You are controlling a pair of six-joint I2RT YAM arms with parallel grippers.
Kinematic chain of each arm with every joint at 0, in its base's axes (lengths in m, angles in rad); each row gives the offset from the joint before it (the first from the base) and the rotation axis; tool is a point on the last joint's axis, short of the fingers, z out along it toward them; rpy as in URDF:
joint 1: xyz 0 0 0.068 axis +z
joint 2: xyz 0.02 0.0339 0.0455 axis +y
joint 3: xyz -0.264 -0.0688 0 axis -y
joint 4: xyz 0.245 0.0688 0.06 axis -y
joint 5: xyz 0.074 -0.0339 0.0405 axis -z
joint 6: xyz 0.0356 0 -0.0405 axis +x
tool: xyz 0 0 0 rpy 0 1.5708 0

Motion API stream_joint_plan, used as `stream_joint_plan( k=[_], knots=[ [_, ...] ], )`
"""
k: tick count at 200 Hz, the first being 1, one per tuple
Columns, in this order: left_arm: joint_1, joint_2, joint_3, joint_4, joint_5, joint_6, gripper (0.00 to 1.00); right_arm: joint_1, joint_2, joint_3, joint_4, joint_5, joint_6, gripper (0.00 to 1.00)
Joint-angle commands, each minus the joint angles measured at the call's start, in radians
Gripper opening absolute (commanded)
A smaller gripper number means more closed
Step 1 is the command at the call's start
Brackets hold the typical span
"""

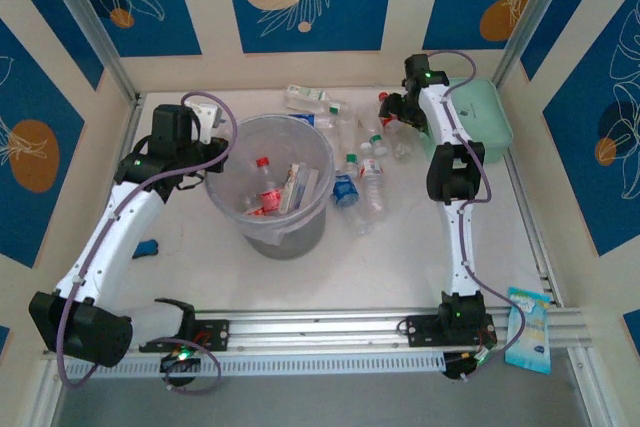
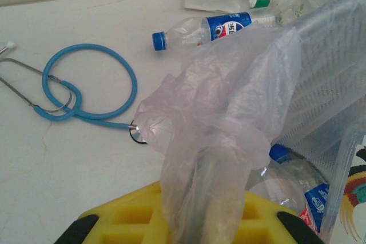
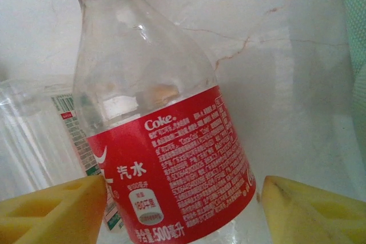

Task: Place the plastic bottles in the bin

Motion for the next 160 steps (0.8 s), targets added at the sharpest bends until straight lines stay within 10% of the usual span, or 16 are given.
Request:
stream_joint_plan(
  k=[1,39,160],
  knots=[
    [0.015,-0.008,-0.011,-0.006,-0.006,0.047,0.0,-0.004,0.014,-0.025,-0.016,-0.008,0.016,0.73],
    [0.018,-0.011,-0.013,-0.004,-0.013,0.049,0.0,-0.003,0.012,-0.028,-0.029,0.009,0.021,0.81],
    [0.018,-0.007,-0.014,-0.003,-0.019,0.045,0.0,-0.008,-0.297,-0.186,0.118,-0.088,0.06,0.5]
  ],
)
